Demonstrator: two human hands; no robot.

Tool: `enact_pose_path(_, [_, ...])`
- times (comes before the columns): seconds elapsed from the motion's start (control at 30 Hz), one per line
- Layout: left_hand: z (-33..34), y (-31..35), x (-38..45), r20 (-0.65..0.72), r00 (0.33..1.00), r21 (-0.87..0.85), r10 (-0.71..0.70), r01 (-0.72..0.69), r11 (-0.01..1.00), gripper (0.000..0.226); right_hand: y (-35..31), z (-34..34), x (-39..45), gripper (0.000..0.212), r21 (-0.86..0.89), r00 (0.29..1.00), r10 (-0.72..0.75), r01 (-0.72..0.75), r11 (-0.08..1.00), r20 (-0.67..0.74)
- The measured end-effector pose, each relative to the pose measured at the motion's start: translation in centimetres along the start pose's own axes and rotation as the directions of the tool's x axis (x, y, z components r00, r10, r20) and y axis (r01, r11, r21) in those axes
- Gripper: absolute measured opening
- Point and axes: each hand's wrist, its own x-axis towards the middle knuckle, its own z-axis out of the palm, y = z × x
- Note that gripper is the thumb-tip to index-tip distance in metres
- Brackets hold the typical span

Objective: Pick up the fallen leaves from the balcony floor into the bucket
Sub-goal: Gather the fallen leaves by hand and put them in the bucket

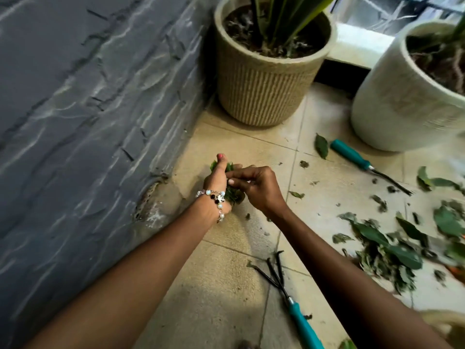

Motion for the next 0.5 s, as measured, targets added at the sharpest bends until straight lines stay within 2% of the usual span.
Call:
enact_pose_path(0.13, [0.8, -1.5, -0.3, -0.118, 0.992, 0.125, 0.040, -0.025, 0.992, 0.046, 0.2, -2.1, -1.5, 0.012, -0.114, 0.997, -0.058, 0.051, 0.992, -0.059])
enact_pose_path(0.23, [0.5, -1.3, -0.7, -0.081, 0.994, 0.030, 0.078, -0.076, 0.997, 0.037, 0.7, -4.3, -1.4, 0.010, 0.055, 0.984, 0.096, -0.089, 0.995, -0.150])
enact_pose_path(0.27, [0.1, -1.0, -0.7, -0.072, 0.994, -0.013, 0.079, -0.080, 0.997, 0.036, 1.3, -4.9, -1.2, 0.013, 0.015, 0.976, 0.117, -0.116, 0.993, -0.186])
enact_pose_path(0.3, [-0.5, -0.8, -0.5, -0.071, 0.994, -0.047, 0.082, -0.085, 0.995, 0.036, 2.2, -5.4, -1.0, 0.017, -0.179, 0.978, 0.082, -0.116, 0.977, -0.190])
enact_pose_path(0.37, [-1.4, -0.3, -0.4, -0.090, 0.992, -0.072, 0.088, -0.094, 0.993, 0.036, 3.7, -5.2, -1.1, 0.031, -0.536, 0.999, 0.046, -0.037, 0.844, 0.003])
enact_pose_path(0.43, [-2.0, -0.3, -0.2, -0.100, 0.991, -0.061, 0.089, -0.095, 0.994, 0.036, 5.0, -3.5, -1.9, 0.055, -0.710, 0.973, 0.123, 0.054, 0.703, 0.196])
enact_pose_path(0.5, [-2.2, -0.4, -0.2, -0.106, 0.990, -0.044, 0.089, -0.094, 0.995, 0.035, 5.4, -2.0, -3.2, 0.070, -0.804, 0.942, 0.184, 0.124, 0.582, 0.279])
